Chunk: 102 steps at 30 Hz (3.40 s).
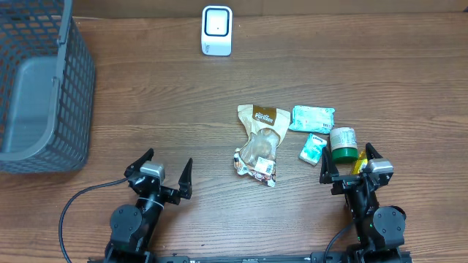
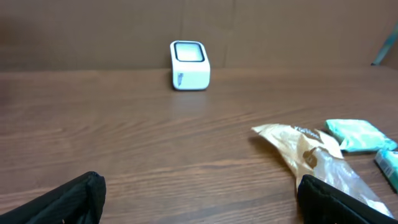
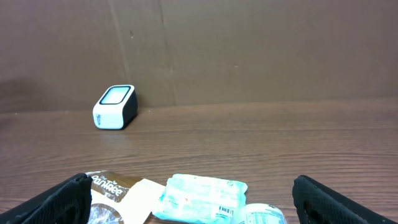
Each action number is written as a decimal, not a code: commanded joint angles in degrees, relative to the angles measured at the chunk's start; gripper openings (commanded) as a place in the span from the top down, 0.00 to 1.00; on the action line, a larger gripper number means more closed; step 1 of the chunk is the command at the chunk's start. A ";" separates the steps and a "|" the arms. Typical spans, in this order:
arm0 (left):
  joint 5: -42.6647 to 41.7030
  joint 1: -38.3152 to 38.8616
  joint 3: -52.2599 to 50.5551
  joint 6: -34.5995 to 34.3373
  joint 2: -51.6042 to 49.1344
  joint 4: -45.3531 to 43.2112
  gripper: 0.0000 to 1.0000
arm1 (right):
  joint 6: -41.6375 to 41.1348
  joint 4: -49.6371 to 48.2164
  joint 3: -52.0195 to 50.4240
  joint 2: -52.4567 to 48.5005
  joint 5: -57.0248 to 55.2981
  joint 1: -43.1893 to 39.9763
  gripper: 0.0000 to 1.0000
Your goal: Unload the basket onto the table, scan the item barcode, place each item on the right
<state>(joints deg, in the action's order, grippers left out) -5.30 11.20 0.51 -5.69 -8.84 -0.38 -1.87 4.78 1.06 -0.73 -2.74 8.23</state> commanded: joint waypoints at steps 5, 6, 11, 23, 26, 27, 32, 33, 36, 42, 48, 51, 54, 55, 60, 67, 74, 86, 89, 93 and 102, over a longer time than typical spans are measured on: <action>2.95 -0.04 -0.24 1.03 7.41 4.72 0.01 | 0.22 -0.15 -0.61 0.57 0.50 -0.37 0.00; 2.99 -0.07 -0.24 1.05 8.11 4.72 0.00 | 0.22 -0.15 -0.61 0.57 0.50 -0.37 0.00; 2.99 -1.09 -0.24 0.96 8.68 4.81 0.00 | 0.24 -0.15 -0.61 0.57 0.50 -0.37 0.00; 2.82 -3.61 -0.24 -0.72 8.68 4.72 0.00 | 0.22 -0.15 -0.61 0.57 0.50 -0.37 0.00; 2.82 -3.63 -0.24 -0.72 8.63 4.72 0.00 | 0.24 -0.15 -0.61 0.57 0.50 -0.37 0.00; 2.82 -3.63 -0.24 -0.72 8.63 4.72 0.00 | 0.22 -0.15 -0.61 0.57 0.50 -0.37 0.00; 2.82 -3.63 -0.24 -0.72 8.63 4.72 0.00 | 0.24 -0.15 -0.61 0.57 0.50 -0.37 0.00; 2.82 -3.63 -0.24 -0.72 8.63 4.72 0.00 | 0.24 -0.15 -0.61 0.57 0.50 -0.37 0.00; 2.82 -3.63 -0.24 -0.72 8.63 4.72 0.00 | 0.24 -0.15 -0.61 0.57 0.50 -0.37 0.00; 2.82 -3.63 -0.24 -0.72 8.63 4.72 0.00 | 0.22 -0.15 -0.61 0.57 0.50 -0.37 0.00; 2.82 -3.63 -0.24 -0.72 8.63 4.72 0.00 | 0.22 -0.15 -0.61 0.57 0.50 -0.37 0.00; 2.82 -3.63 -0.24 -0.72 8.63 4.72 0.00 | 0.22 -0.15 -0.61 0.57 0.50 -0.37 0.00; 2.82 -3.63 -0.24 -0.72 8.63 4.72 0.00 | 0.22 -0.15 -0.61 0.57 0.50 -0.37 0.00; 2.82 -3.63 -0.24 -0.72 8.63 4.72 0.00 | 0.22 -0.15 -0.61 0.57 0.50 -0.37 0.00; 2.82 -3.63 -0.24 -0.72 8.63 4.72 0.01 | 0.24 -0.15 -0.61 0.57 0.50 -0.37 0.00; 2.82 -3.63 -0.24 -0.72 8.63 4.72 0.00 | 0.24 -0.15 -0.61 0.57 0.50 -0.37 0.00; 2.82 -3.63 -0.24 -0.72 8.63 4.72 0.00 | 0.22 -0.15 -0.61 0.57 0.50 -0.37 0.00; 2.82 -3.63 -0.24 -0.72 8.63 4.72 0.01 | 0.24 -0.15 -0.61 0.57 0.50 -0.37 0.00; 2.82 -3.63 -0.24 -0.72 8.63 4.72 0.00 | 0.24 -0.15 -0.61 0.57 0.50 -0.37 0.00; 2.82 -3.63 -0.24 -0.72 8.63 4.72 0.00 | 0.24 -0.15 -0.61 0.57 0.50 -0.37 0.00; 2.84 -3.63 -0.24 -0.72 8.63 4.72 0.00 | 0.22 -0.15 -0.61 0.57 0.50 -0.37 0.00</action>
<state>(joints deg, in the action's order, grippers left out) -3.11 7.77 0.51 -5.82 -0.91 4.16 -1.87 4.78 1.06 -0.73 -2.72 8.23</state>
